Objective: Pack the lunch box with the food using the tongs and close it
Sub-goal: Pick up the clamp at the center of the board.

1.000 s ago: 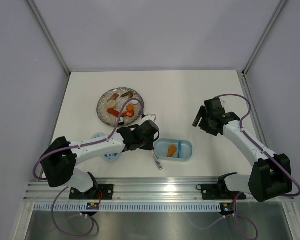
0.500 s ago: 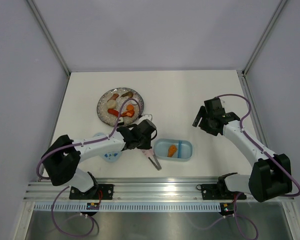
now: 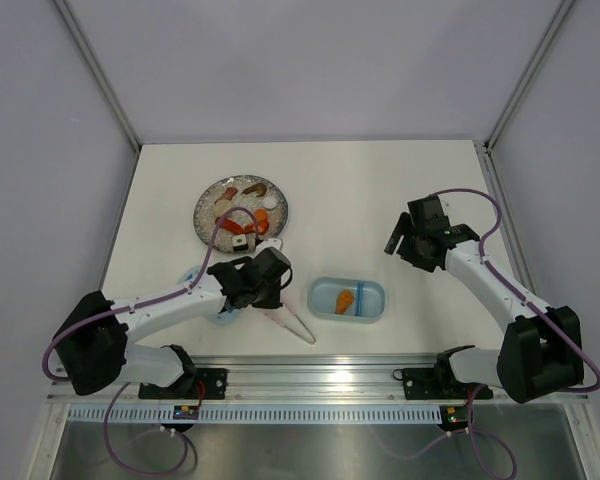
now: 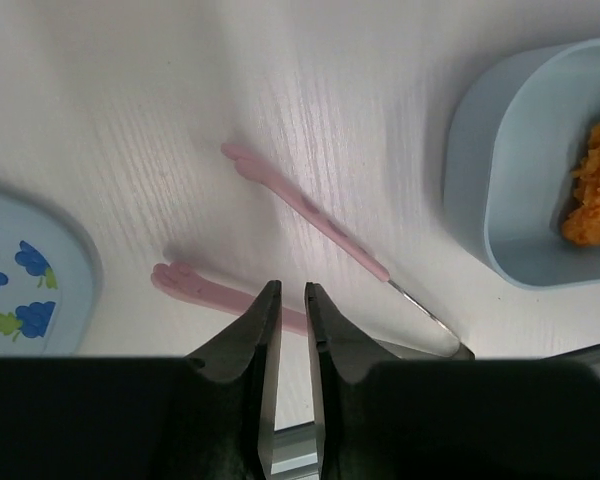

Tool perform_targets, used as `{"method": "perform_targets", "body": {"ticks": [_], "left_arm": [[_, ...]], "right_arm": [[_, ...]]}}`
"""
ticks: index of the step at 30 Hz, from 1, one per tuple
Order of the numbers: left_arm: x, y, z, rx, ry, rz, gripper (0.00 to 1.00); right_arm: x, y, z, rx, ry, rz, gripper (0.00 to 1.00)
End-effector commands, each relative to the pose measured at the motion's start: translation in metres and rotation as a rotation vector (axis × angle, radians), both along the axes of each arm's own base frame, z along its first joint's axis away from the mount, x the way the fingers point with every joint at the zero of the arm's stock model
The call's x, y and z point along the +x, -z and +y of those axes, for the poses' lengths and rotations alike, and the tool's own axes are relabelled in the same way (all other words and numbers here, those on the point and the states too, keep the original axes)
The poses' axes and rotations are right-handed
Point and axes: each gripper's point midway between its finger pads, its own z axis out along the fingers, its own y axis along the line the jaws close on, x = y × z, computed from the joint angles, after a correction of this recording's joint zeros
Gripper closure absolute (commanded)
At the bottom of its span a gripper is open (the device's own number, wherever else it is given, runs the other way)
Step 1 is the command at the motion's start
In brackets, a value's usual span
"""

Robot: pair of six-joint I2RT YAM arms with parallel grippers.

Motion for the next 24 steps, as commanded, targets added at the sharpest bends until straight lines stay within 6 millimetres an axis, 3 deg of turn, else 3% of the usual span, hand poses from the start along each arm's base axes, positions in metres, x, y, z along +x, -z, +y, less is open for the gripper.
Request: {"method": "perform_targets", "body": {"ticks": [1,5,8,9,10,15,20,24], "left_arm": [[0.006,-0.021,-0.003,-0.049,-0.016,-0.048,0.81],[0.004,-0.027,-0.009,-0.086,-0.041,-0.029,0.71],[-0.002,-0.021,-0.009,-0.1,-0.119,0.018,0.54],[-0.002,-0.018,-0.008,-0.096,-0.137,0.022,0.42],[-0.002,-0.016,-0.008,-0.095,-0.154,0.03,0.39],[-0.001,-0.011,-0.017,-0.094,-0.198,0.052,0.37],[0.007,-0.003,-0.025,-0.067,-0.236,0.056,0.53],[0.011,0.005,-0.019,-0.011,-0.277,0.056,0.55]], "right_arm": [[0.004,-0.001,0.002,0.01,-0.005,-0.014,0.22],[0.003,0.0,0.002,0.014,-0.007,-0.011,0.22],[0.003,0.0,0.002,0.016,-0.008,-0.011,0.22],[0.003,0.001,0.002,0.016,-0.008,-0.011,0.22],[0.003,0.001,0.003,0.017,-0.009,-0.01,0.22],[0.002,0.002,0.004,0.018,-0.015,-0.008,0.22],[0.004,0.004,0.005,0.022,-0.023,-0.005,0.21],[0.002,0.003,0.004,0.019,-0.023,-0.005,0.21]]}}
